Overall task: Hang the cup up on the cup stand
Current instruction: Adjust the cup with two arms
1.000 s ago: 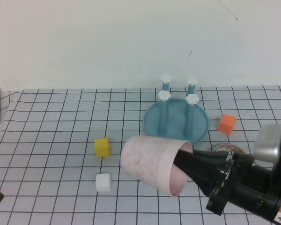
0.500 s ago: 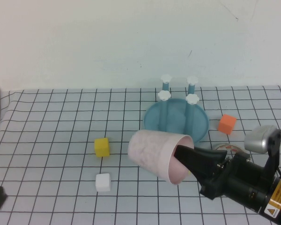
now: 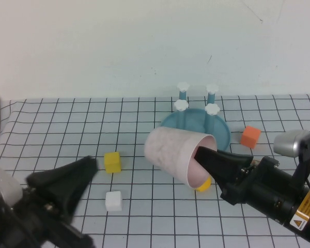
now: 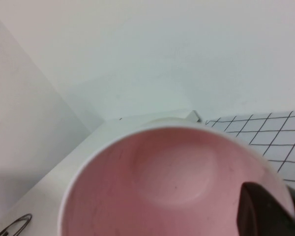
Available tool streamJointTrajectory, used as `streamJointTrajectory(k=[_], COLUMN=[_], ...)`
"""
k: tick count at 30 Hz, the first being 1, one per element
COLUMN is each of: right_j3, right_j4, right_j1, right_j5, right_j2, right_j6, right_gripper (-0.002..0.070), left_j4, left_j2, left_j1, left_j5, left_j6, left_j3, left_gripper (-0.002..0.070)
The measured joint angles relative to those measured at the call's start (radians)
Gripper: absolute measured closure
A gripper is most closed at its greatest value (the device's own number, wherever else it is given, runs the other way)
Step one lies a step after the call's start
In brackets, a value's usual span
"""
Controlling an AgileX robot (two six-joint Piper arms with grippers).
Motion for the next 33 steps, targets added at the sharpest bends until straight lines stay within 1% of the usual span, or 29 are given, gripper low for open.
streamJointTrajectory(k=[2, 4, 6, 8, 10, 12, 15, 17, 20, 23, 29, 33], right_j3=[0.000, 0.000, 0.000, 0.000, 0.000, 0.000, 0.000, 0.000, -0.001, -0.001, -0.019, -0.080], right_j4=[0.011, 0.015, 0.017, 0.017, 0.017, 0.017, 0.017, 0.012, -0.018, -0.056, -0.074, -0.154], right_j1=[0.000, 0.000, 0.000, 0.000, 0.000, 0.000, 0.000, 0.000, 0.000, 0.000, 0.000, 0.000], right_j5=[0.000, 0.000, 0.000, 0.000, 0.000, 0.000, 0.000, 0.000, 0.000, 0.000, 0.000, 0.000], right_j2=[0.000, 0.000, 0.000, 0.000, 0.000, 0.000, 0.000, 0.000, 0.000, 0.000, 0.000, 0.000], right_j6=[0.000, 0.000, 0.000, 0.000, 0.000, 0.000, -0.005, -0.031, -0.081, -0.112, -0.148, -0.185], right_gripper=[0.0660, 0.0660, 0.0660, 0.0660, 0.0660, 0.0660, 0.0660, 0.0660, 0.0660, 0.0660, 0.0660, 0.0660], left_j4=[0.000, -0.006, -0.011, -0.011, -0.011, -0.011, -0.011, -0.011, -0.011, 0.008, 0.019, 0.041], left_j2=[0.029, 0.062, 0.092, 0.119, 0.144, 0.162, 0.174, 0.181, 0.190, 0.199, 0.202, 0.211], left_j1=[-0.052, -0.093, -0.113, -0.120, -0.123, -0.123, -0.126, -0.126, -0.126, -0.126, -0.126, -0.126], left_j5=[-0.072, -0.137, -0.182, -0.218, -0.244, -0.262, -0.276, -0.278, -0.280, -0.284, -0.287, -0.288], left_j6=[-0.114, -0.265, -0.406, -0.540, -0.637, -0.708, -0.804, -0.911, -1.112, -1.273, -1.436, -1.528], left_j3=[0.000, 0.000, 0.000, 0.000, 0.000, 0.000, 0.000, 0.000, 0.000, 0.000, 0.000, 0.000], left_gripper=[0.0678, 0.0678, 0.0673, 0.0645, 0.0580, 0.0491, 0.0323, 0.0230, 0.0146, 0.0116, 0.0104, 0.0101])
